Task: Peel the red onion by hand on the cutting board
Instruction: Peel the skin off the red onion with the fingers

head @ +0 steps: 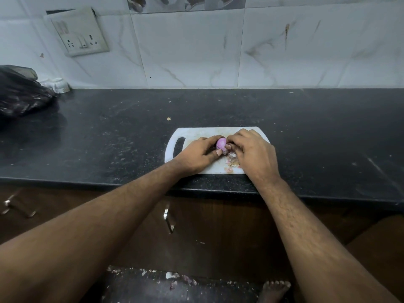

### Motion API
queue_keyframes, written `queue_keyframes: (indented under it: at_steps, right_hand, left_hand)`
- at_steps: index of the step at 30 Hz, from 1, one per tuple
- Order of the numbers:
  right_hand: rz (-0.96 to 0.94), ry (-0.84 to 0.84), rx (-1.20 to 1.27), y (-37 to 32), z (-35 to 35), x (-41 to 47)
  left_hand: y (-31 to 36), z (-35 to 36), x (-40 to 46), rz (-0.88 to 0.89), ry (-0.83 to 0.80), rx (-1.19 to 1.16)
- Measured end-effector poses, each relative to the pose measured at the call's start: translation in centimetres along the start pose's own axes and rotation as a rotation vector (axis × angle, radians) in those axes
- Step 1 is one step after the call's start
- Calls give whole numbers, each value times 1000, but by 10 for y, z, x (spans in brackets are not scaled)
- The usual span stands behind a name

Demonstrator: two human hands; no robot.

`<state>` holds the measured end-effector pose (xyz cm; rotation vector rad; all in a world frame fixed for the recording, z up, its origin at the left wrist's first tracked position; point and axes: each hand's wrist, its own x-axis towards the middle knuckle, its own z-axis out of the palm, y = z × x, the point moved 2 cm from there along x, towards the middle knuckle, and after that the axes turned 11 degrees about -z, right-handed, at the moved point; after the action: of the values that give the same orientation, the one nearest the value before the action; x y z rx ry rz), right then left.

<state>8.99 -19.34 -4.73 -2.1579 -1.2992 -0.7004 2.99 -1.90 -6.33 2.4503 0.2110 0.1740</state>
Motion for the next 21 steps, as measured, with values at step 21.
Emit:
queue_keyframes:
  at_steps: [21]
  right_hand:
    - [380,-1,252,25,1,-8]
  left_hand:
    - [-3,0,2,-40,-25,-14]
